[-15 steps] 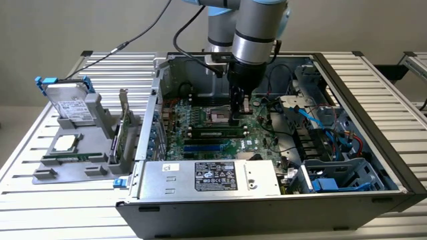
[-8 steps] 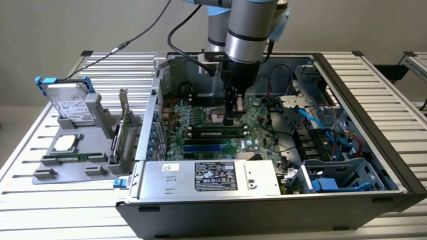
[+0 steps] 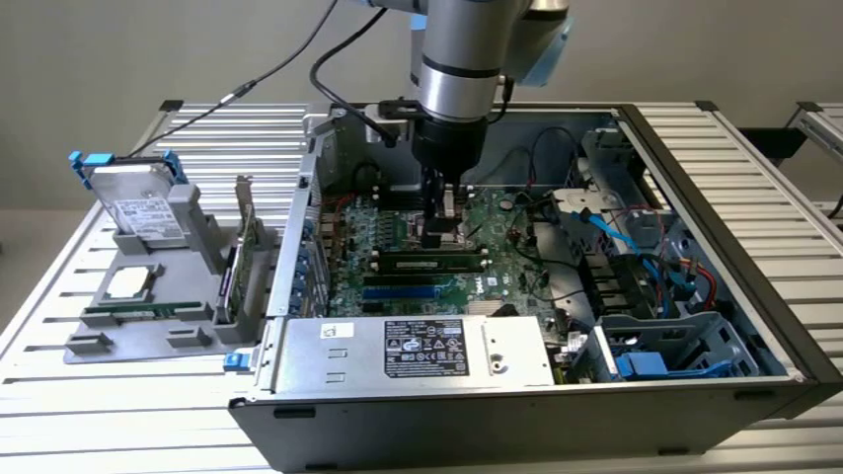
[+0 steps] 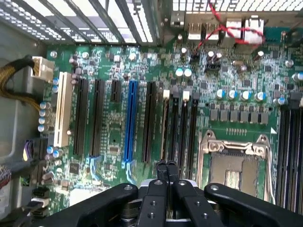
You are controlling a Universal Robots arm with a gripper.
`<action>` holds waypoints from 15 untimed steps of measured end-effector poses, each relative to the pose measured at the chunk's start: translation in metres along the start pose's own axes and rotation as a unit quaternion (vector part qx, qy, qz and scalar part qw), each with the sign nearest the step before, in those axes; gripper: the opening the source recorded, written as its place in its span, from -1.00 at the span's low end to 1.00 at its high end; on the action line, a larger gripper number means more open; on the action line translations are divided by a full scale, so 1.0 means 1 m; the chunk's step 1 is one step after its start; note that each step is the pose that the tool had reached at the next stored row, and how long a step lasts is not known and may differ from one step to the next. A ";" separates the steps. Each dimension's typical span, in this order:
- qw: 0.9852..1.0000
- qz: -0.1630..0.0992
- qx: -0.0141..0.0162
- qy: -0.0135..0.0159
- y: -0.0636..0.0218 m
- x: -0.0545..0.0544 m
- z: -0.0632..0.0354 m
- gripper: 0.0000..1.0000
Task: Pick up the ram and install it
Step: 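Press down the ram until it locks into place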
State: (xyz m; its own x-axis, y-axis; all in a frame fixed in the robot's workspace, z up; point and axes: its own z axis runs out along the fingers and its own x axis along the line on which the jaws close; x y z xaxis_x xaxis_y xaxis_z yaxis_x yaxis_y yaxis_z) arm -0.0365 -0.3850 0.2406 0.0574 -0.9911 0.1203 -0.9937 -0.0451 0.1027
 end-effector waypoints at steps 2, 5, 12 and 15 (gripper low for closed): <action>1.000 0.000 0.000 0.001 0.0052 -0.001 0.0008 -0.80; 1.000 0.000 0.000 0.002 0.0066 -0.001 0.0028 -0.80; 1.000 0.000 0.000 0.005 0.0066 -0.002 0.0093 -0.80; 1.000 0.000 0.000 0.007 0.0071 -0.002 0.0125 -0.80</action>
State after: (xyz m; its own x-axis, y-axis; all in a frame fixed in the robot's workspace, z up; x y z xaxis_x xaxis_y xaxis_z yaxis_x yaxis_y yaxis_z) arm -0.0449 -0.3846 0.2288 0.0582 -0.9893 0.1340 -0.9937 -0.0444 0.1033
